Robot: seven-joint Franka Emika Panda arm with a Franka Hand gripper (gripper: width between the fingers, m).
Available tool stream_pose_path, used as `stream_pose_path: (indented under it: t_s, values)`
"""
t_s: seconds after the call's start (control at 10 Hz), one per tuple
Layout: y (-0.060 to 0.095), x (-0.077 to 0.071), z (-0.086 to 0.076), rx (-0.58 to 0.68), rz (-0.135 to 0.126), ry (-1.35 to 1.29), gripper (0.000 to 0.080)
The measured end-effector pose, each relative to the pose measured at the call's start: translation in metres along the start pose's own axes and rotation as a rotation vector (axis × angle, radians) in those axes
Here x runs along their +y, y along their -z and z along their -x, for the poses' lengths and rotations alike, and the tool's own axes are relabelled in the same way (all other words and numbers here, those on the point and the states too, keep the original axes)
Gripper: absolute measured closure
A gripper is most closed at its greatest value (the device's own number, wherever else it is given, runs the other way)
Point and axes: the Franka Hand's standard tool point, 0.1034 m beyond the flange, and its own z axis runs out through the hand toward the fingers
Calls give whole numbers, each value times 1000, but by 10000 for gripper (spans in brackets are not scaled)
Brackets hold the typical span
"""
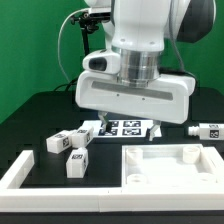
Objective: Assemble one leg
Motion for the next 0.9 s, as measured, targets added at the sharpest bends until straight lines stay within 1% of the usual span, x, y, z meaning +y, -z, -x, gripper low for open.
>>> stream_pose_path:
  t_s: [0.1, 0.2, 0.5, 0.6, 0.7, 0.8, 0.9]
  values:
    - [1, -6, 4, 5, 2, -25, 151]
    - [-6, -5, 3, 14, 18, -26, 151]
    - [-7, -4, 3, 12, 20, -25, 151]
    - [-7, -3, 2, 12, 20, -27, 151]
    - [-4, 6, 0, -17, 14, -22, 151]
    - [7, 16, -13, -30, 10, 5, 151]
    - [16, 23, -31, -10, 1, 82, 151]
